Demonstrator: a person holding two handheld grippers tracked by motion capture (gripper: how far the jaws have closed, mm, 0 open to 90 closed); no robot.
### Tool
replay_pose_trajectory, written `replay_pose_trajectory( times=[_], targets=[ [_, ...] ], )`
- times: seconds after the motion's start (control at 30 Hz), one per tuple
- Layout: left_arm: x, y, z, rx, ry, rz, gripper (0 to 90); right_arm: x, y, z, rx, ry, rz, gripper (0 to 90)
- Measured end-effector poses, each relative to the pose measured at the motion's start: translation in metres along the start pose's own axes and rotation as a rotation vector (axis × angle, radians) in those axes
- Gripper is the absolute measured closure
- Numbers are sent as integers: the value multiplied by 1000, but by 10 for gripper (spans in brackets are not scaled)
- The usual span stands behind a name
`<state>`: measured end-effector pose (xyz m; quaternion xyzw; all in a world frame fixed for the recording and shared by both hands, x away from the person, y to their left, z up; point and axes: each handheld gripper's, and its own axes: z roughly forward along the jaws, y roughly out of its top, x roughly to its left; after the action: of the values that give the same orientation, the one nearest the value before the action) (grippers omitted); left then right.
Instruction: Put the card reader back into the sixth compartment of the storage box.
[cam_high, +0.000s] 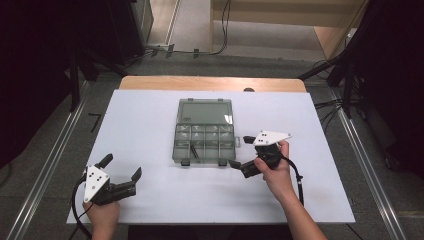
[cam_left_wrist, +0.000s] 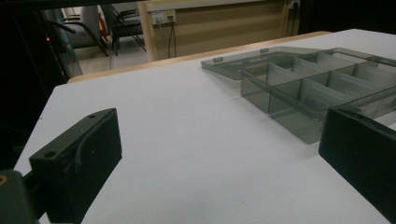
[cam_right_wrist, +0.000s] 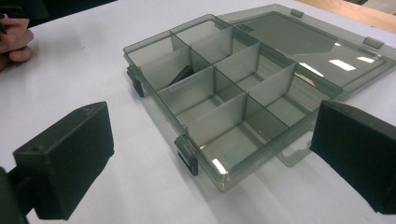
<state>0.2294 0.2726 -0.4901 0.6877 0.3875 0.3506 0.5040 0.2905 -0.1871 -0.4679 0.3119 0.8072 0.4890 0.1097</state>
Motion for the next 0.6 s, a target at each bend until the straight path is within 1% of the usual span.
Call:
replay_pose_trajectory(
  times=[0.37, 0.6],
  targets=[
    [0, 0, 0, 1, 0, 0, 0, -8, -13, -17, -17, -26, 26, 0],
    [0, 0, 0, 1, 2, 0, 0, -12, -21, -29, -25, -52, 37, 0]
  ],
)
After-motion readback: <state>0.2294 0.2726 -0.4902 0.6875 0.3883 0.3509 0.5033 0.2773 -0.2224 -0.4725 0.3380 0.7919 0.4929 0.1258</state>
